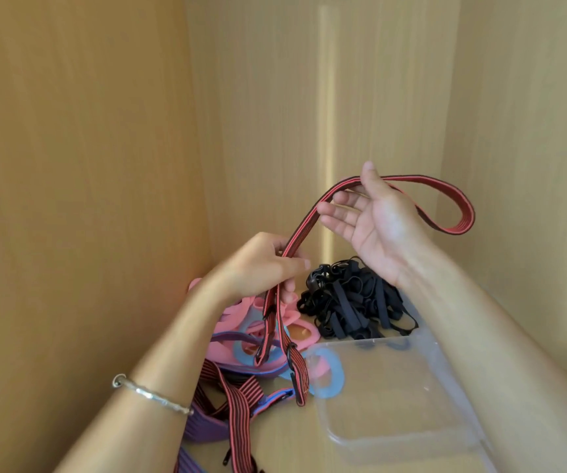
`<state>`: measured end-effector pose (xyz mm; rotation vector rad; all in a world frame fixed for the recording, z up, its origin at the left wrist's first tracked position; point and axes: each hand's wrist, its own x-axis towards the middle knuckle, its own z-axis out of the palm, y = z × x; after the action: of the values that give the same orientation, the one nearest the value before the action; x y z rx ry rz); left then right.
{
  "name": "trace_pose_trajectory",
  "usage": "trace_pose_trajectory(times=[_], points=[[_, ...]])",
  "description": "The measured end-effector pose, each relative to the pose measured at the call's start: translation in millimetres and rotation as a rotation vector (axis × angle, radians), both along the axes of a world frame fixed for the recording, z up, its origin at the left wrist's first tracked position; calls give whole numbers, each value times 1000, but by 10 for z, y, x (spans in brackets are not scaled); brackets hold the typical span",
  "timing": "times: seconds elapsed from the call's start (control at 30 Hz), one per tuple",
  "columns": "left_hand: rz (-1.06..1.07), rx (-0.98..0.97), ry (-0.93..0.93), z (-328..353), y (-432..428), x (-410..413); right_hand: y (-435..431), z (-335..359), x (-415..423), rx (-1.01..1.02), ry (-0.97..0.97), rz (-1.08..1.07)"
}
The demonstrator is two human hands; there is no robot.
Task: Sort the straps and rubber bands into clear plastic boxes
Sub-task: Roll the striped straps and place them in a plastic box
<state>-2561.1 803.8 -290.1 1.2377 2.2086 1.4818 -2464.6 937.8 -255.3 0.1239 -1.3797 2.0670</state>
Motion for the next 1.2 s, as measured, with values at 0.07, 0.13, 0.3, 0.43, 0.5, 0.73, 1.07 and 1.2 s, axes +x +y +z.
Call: trace_pose_trajectory(times=[0.07,0.13,0.3,0.43,0.5,0.73,1.07,1.2], points=[[0,4,-3,10,-9,2,37,36,25,-18,29,-24],[-18,10,13,37,-19,27,75,48,28,-26,43,-42],[-62,-19,-8,64,-56,35,118,58,46,-40,72,-101],[-54,-72,3,36,-61,-43,170,79,79,-73,102,-135],[-54,-99,24,27,-78,-73,187,82,88,-86,106,-143],[-21,-174,63,-22,-140,-186,90,-13,16,-66,32,-120],[147,248,183,128,55,-32,-96,-27,-15,-23,-7,-63],[346,266,225,133,21,-140,-44,-73,42,346,-414,10]])
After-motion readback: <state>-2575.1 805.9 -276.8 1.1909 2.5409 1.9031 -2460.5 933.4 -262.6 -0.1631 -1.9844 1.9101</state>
